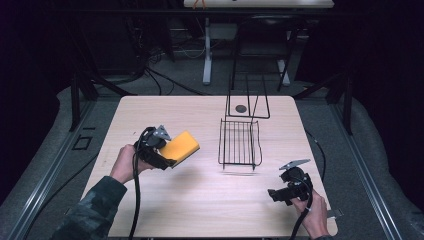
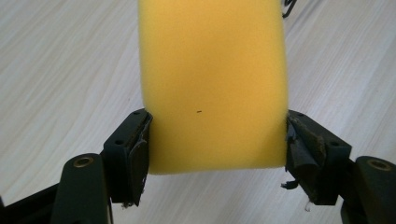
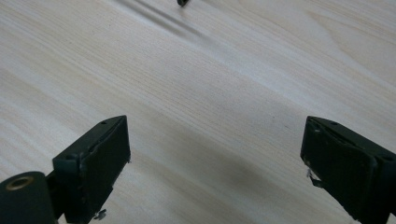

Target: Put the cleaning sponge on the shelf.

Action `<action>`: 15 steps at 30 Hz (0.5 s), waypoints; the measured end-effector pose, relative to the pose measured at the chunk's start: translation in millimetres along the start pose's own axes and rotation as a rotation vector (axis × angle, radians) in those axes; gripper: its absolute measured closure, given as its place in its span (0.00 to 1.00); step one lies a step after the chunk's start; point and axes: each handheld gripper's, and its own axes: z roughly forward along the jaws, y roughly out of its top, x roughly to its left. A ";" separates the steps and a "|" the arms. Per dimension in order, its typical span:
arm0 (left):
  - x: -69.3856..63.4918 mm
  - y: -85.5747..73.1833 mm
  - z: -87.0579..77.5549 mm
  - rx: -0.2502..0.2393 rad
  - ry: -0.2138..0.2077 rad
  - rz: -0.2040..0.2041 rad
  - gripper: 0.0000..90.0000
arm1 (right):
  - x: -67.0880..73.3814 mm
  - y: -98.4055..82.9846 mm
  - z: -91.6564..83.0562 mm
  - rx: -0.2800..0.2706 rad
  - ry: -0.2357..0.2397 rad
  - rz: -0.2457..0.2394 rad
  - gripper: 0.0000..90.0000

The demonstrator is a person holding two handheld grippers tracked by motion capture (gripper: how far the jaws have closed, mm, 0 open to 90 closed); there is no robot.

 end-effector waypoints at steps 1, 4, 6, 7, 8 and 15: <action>0.0 0.0 0.0 0.000 0.000 0.000 0.33 | 0.0 0.0 0.0 0.000 0.000 0.000 0.09; -0.8 7.2 0.9 0.017 -0.005 0.027 0.33 | 0.2 -0.1 -0.1 0.001 0.000 -0.005 0.09; -2.2 10.5 2.3 0.024 -0.002 0.035 0.33 | 0.7 0.2 -0.8 0.005 0.006 -0.003 0.09; -2.2 10.5 2.3 0.024 -0.002 0.035 0.33 | 0.7 0.2 -0.8 0.005 0.006 -0.003 0.09; -2.2 12.4 2.2 0.026 -0.005 0.040 0.33 | 0.9 0.4 -1.4 0.008 0.004 -0.006 0.09; 0.5 27.9 5.1 0.017 -0.024 0.061 0.33 | 0.4 0.7 -2.3 0.006 0.004 -0.018 0.09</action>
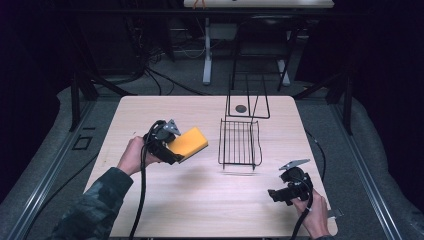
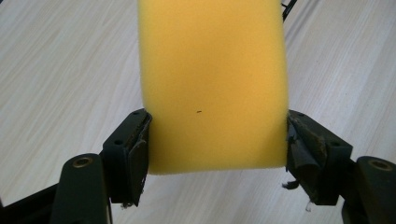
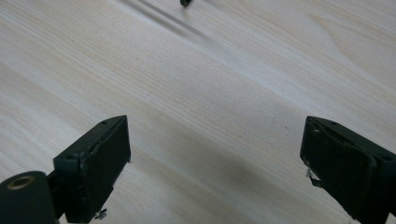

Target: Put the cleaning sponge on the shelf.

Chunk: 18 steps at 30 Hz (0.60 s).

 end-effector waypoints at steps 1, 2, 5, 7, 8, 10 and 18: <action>0.1 2.0 1.2 0.001 -0.004 0.004 0.33 | -0.2 0.0 -0.4 0.002 0.001 -0.001 0.09; 0.2 3.4 1.8 0.002 -0.008 0.007 0.33 | -0.2 0.0 -0.4 0.002 0.001 -0.001 0.09; -2.4 10.1 2.9 -0.003 -0.015 0.032 0.33 | -0.8 -0.9 0.2 -0.008 -0.002 0.001 0.09; -3.1 17.1 3.8 -0.003 -0.016 0.057 0.33 | -1.6 -1.0 0.5 -0.005 0.003 0.004 0.09; -3.1 17.1 3.8 -0.003 -0.016 0.057 0.33 | -1.6 -1.0 0.5 -0.005 0.003 0.004 0.09; -3.3 21.8 4.1 -0.006 -0.023 0.065 0.33 | -1.4 -1.4 -0.2 -0.004 0.000 0.002 0.09; -7.7 39.2 8.2 -0.025 -0.039 0.116 0.33 | -0.4 -2.1 -2.7 -0.002 0.002 -0.001 0.09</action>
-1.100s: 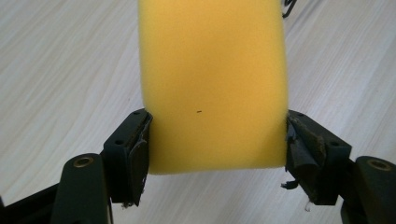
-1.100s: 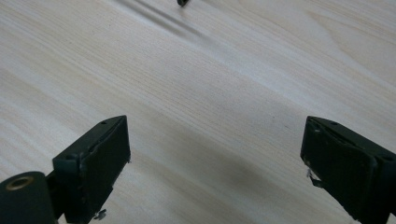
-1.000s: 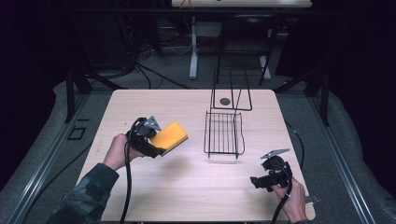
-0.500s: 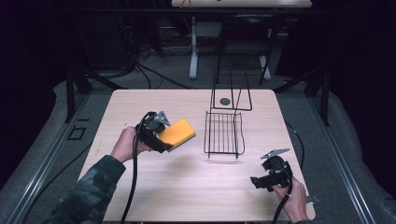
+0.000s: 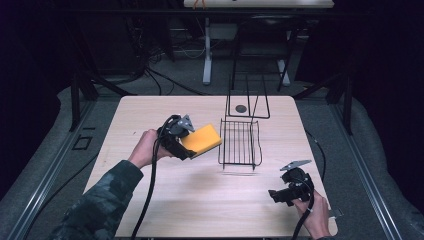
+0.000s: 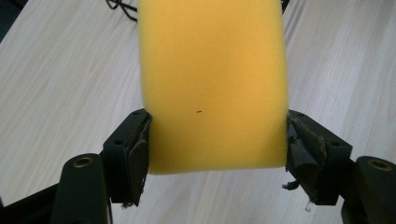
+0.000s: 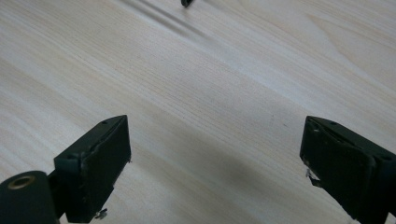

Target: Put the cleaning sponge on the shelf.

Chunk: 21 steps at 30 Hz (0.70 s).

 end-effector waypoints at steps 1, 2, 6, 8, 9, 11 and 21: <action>0.0 2.7 2.1 -0.005 -0.005 0.009 0.33 | 0.0 -0.3 0.8 -0.006 -0.001 0.003 0.09; 0.4 4.9 3.8 -0.002 -0.011 0.013 0.33 | -0.4 -0.5 0.8 -0.001 0.001 0.003 0.09; -1.0 13.0 12.3 0.004 -0.022 0.044 0.33 | -0.8 -1.4 0.1 0.001 0.002 0.009 0.09; -2.0 16.9 16.4 0.007 -0.027 0.054 0.33 | -0.9 -1.9 0.2 0.002 0.003 0.007 0.09; -2.1 18.9 18.4 0.006 -0.032 0.055 0.33 | -1.1 -2.0 0.6 0.004 0.003 0.005 0.09; -2.5 25.6 23.4 0.003 -0.036 0.062 0.33 | -1.8 -2.4 1.9 0.006 0.001 0.003 0.09; -4.5 40.8 42.4 0.003 -0.046 0.059 0.33 | -1.3 -3.0 0.4 0.001 0.000 0.004 0.10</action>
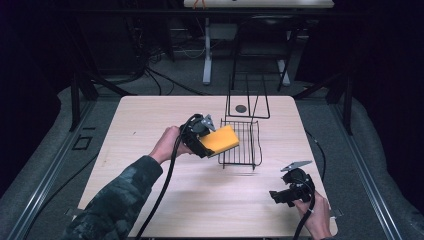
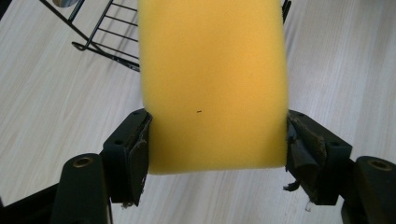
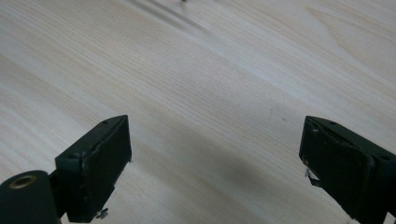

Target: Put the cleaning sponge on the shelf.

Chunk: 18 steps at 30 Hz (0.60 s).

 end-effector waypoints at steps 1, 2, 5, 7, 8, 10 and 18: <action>0.0 0.0 0.0 0.000 0.000 0.000 0.33 | -0.4 -0.4 -0.3 0.001 -0.004 -0.002 0.10; -2.3 3.7 3.6 -0.002 0.001 0.001 0.33 | -0.5 -0.4 -0.7 0.006 -0.001 -0.004 0.10; -4.8 7.8 6.6 0.003 0.007 0.010 0.33 | 0.0 -0.4 -0.6 0.004 0.000 -0.004 0.10; -6.7 11.3 9.6 -0.003 0.002 0.011 0.33 | 1.3 -0.3 0.3 -0.002 0.004 0.002 0.10; -7.8 13.5 13.3 -0.007 0.003 0.002 0.33 | 1.4 -0.2 0.2 0.003 0.003 -0.001 0.10; -8.3 14.9 17.7 -0.012 0.003 -0.007 0.33 | 1.1 -0.4 0.4 -0.002 0.005 0.002 0.10; -10.6 20.8 30.3 -0.019 0.016 -0.054 0.33 | 0.1 -0.4 -1.2 -0.002 -0.001 0.000 0.10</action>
